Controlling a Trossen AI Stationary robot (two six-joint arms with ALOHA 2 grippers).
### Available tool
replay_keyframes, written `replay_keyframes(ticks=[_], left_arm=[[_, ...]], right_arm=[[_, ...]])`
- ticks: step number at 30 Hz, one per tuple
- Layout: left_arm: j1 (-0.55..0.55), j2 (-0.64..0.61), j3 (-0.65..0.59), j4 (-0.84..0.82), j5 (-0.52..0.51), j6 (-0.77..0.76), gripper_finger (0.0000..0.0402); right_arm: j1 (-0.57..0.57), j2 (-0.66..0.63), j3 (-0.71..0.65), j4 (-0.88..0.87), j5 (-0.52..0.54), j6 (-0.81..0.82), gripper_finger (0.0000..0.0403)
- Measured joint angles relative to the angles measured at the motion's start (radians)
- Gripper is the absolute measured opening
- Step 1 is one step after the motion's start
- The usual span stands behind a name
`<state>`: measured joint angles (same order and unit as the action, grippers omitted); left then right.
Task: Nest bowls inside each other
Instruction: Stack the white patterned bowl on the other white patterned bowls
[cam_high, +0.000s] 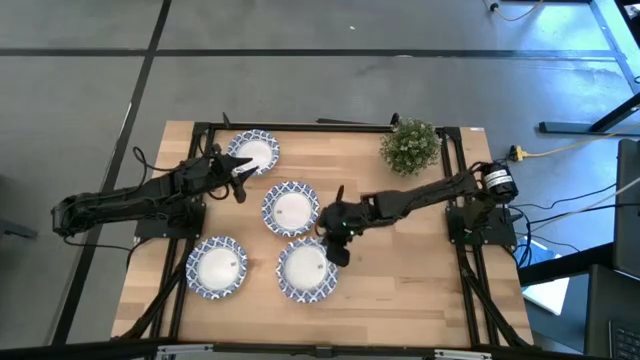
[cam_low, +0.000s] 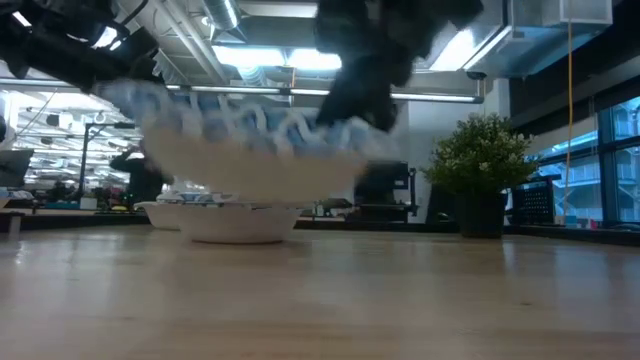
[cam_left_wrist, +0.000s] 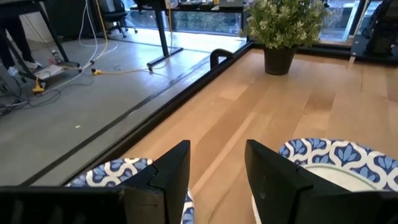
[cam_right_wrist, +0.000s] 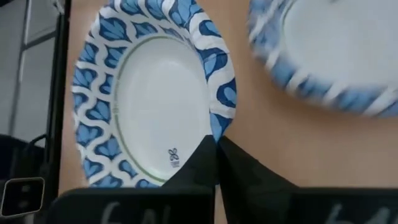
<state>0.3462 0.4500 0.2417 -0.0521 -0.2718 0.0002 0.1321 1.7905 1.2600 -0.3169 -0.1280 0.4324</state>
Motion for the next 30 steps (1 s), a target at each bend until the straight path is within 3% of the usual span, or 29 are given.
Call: replay_keyframes(ticks=[7,15,22,30], left_arm=[[0.0,0.0,0.0,-0.029,0.0,0.0,0.0149],[0.0,0.0,0.0,-0.024,0.0,0.01,0.0149],[0.0,0.0,0.0,-0.023,0.0,0.01,0.0149],[0.0,0.0,0.0,-0.022,0.0,0.01,0.0149]], right_arm=[[-0.102,-0.001,0.171,-0.135,0.092,-0.188,0.0008],[-0.266,-0.001,0.2,-0.127,0.09,-0.257,0.0008],[-0.36,0.063,0.196,-0.025,-0.061,-0.197,0.0008],[-0.367,0.164,0.195,-0.017,-0.113,-0.199,0.0008]])
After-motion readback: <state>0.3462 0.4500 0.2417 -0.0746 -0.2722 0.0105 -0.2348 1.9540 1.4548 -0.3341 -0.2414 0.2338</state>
